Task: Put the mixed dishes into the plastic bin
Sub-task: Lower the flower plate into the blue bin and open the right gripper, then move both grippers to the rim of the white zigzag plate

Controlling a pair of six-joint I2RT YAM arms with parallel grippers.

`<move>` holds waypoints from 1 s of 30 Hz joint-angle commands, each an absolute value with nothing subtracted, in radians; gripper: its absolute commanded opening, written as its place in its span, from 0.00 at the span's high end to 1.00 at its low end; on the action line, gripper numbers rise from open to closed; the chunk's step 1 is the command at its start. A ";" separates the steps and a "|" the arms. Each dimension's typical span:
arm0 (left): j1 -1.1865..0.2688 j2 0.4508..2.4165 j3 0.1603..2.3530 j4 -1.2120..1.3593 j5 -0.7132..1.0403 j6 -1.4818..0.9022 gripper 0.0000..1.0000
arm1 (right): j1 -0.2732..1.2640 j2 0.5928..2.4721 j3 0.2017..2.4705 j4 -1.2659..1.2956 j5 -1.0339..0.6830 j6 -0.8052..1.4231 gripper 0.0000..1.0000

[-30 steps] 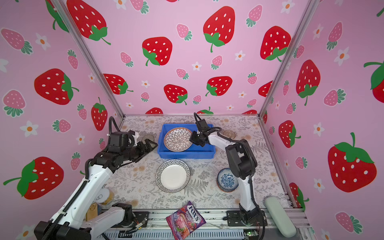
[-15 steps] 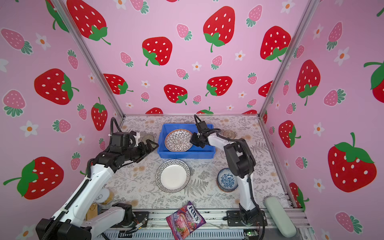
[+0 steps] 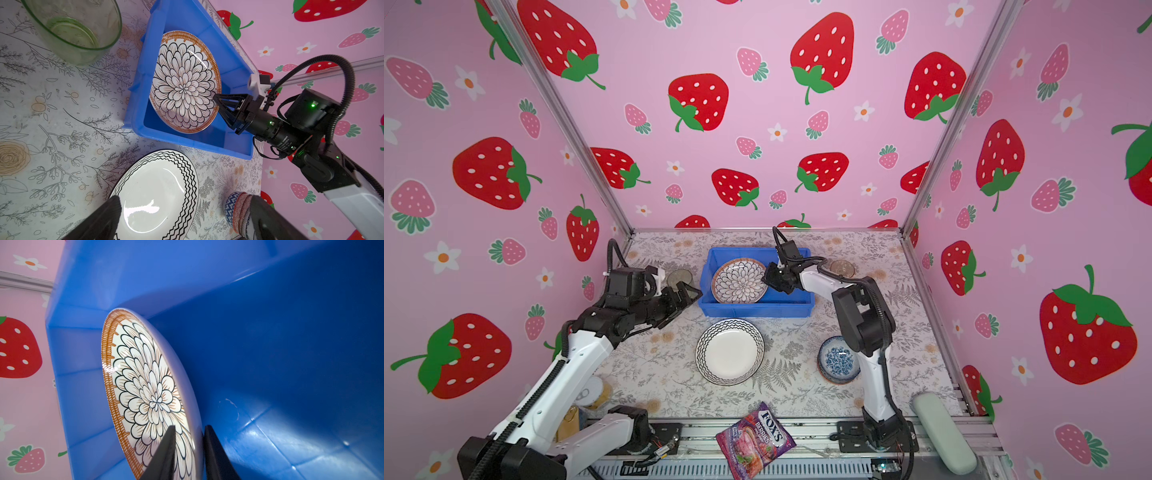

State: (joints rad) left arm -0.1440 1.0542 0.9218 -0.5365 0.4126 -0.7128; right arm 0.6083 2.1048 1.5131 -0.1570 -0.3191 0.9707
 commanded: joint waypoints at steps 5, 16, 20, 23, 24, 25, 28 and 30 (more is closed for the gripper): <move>-0.140 1.035 0.905 -0.522 0.431 -0.731 0.01 | 0.607 2.084 1.506 -0.147 -0.299 0.958 0.61; -0.140 1.021 0.906 -0.569 0.410 -0.720 0.01 | 0.607 1.959 1.533 -0.262 -0.170 0.839 0.17; -0.140 1.016 0.920 -0.637 0.390 -0.699 0.01 | 0.616 1.870 1.541 -0.305 -0.149 0.763 0.01; -0.139 1.019 0.945 -0.725 0.361 -0.664 0.01 | 0.629 1.799 1.539 -0.358 -0.131 0.706 0.00; -0.137 1.022 0.955 -0.761 0.349 -0.646 0.01 | 0.633 1.777 1.537 -0.387 -0.123 0.685 0.00; -0.138 1.022 0.962 -0.793 0.343 -0.631 0.01 | 0.638 1.753 1.535 -0.413 -0.117 0.664 0.00; -0.138 1.011 0.950 -0.850 0.343 -0.605 0.00 | 0.657 1.676 1.496 -0.464 -0.103 0.618 0.00; -0.140 0.997 0.921 -0.865 0.350 -0.605 0.01 | 0.669 1.624 1.452 -0.478 -0.116 0.596 0.01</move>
State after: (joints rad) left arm -0.1429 1.0233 0.9165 -0.7738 0.3622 -0.6418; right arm 0.6525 1.6783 1.4963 -0.3870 -0.1333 0.6655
